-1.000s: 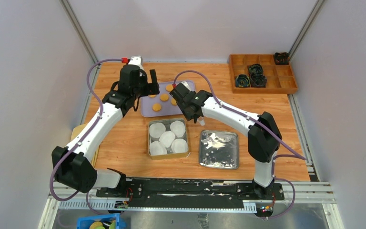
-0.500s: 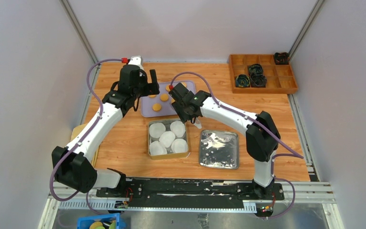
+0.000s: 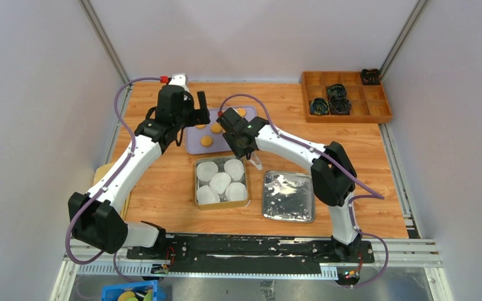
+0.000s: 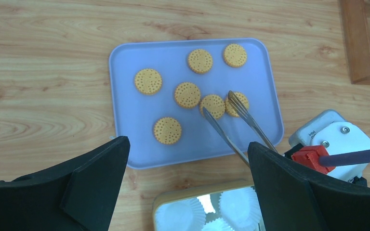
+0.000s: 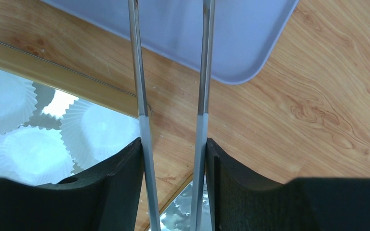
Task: Pack the cookies
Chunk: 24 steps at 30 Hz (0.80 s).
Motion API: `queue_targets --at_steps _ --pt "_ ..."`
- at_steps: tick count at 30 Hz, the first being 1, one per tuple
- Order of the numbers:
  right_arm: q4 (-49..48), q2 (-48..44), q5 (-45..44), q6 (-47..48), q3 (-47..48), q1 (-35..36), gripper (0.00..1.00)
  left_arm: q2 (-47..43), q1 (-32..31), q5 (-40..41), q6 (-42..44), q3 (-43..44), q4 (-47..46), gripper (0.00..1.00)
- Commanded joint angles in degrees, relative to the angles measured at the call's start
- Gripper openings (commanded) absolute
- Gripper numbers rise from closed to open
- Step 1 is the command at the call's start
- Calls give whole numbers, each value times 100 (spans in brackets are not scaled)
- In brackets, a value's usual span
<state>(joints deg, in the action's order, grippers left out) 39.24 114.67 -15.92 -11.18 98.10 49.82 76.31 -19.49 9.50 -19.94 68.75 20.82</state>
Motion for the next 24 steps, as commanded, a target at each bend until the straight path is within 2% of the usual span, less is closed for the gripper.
queue_targets --at_steps 1,6,13,24 --pt "325 -16 -351 117 181 -52 50 -150 -29 23 61 -52 -34 100" --pt "-254 -626 -396 299 -243 -52 50 -156 -29 -24 44 -41 -50 100" --pt "-150 -1055 -405 253 -118 -37 51 -285 -29 -9 43 -3 18 100" --pt "-232 -1370 -718 135 -1083 -71 50 -260 -29 -173 -53 4 -5 100"
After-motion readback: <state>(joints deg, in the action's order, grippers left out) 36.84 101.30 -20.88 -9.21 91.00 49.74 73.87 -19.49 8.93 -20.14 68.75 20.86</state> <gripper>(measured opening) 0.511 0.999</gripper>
